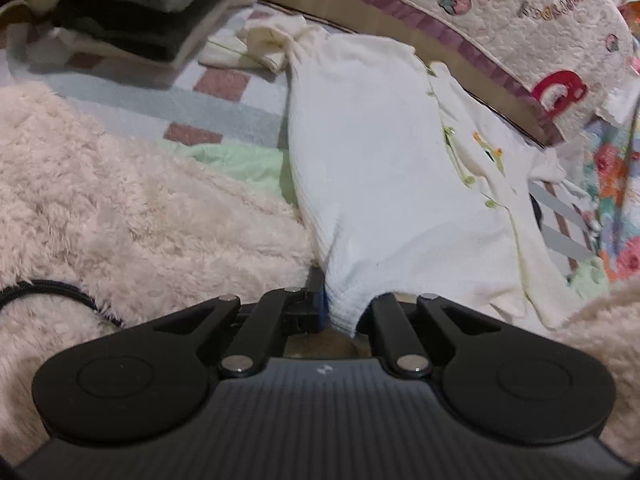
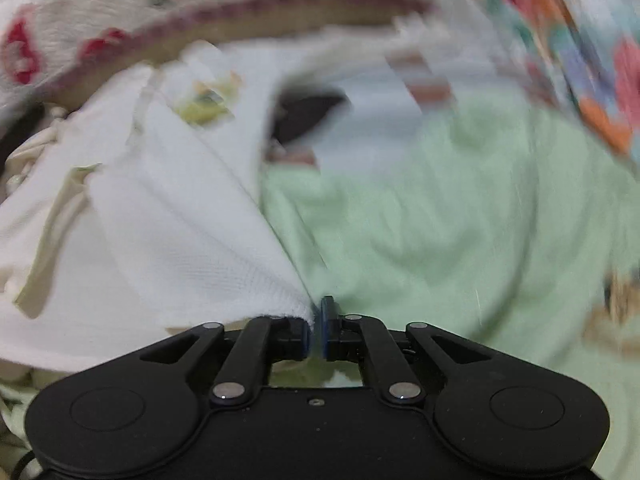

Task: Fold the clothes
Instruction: 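Pull the shirt edges with both grippers to straighten it on the mat, then open both grippers and release the cream shirt onto the mat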

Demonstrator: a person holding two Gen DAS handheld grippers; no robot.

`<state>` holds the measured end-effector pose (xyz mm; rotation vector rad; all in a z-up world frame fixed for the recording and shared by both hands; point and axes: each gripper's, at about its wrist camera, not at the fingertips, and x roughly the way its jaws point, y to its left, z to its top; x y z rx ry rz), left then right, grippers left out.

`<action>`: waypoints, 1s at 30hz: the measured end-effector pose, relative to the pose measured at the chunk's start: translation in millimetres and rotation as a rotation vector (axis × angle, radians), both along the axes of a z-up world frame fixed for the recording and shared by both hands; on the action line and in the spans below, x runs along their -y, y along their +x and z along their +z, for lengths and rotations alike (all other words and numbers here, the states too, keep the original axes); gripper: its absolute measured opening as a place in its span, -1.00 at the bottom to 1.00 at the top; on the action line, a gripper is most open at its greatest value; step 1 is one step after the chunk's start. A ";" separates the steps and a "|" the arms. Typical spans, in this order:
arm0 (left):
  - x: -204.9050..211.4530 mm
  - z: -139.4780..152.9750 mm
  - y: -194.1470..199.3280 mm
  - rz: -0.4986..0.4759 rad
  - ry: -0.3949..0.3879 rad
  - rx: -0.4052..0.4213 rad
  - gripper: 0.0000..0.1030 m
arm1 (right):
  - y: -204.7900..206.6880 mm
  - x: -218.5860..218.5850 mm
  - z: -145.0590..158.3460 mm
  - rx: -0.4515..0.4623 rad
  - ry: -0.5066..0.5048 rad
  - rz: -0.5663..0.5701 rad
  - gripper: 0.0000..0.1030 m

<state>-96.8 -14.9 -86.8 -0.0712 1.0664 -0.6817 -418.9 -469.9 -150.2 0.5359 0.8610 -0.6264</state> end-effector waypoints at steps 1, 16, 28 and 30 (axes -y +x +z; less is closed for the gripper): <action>-1.5 1.3 1.4 -0.005 -0.005 -0.008 -0.80 | -4.0 1.0 3.2 0.012 0.027 -0.010 -0.88; 0.4 43.8 -0.7 -0.190 0.001 -0.107 -0.16 | -21.9 -3.4 82.9 0.154 0.122 0.218 -0.23; 82.2 45.4 28.2 -0.371 0.061 0.050 -0.16 | 128.2 -64.4 14.4 0.287 0.455 0.388 0.00; 110.4 32.2 20.7 -0.468 0.149 0.090 -0.16 | 132.4 -65.3 9.4 0.270 0.449 0.350 0.00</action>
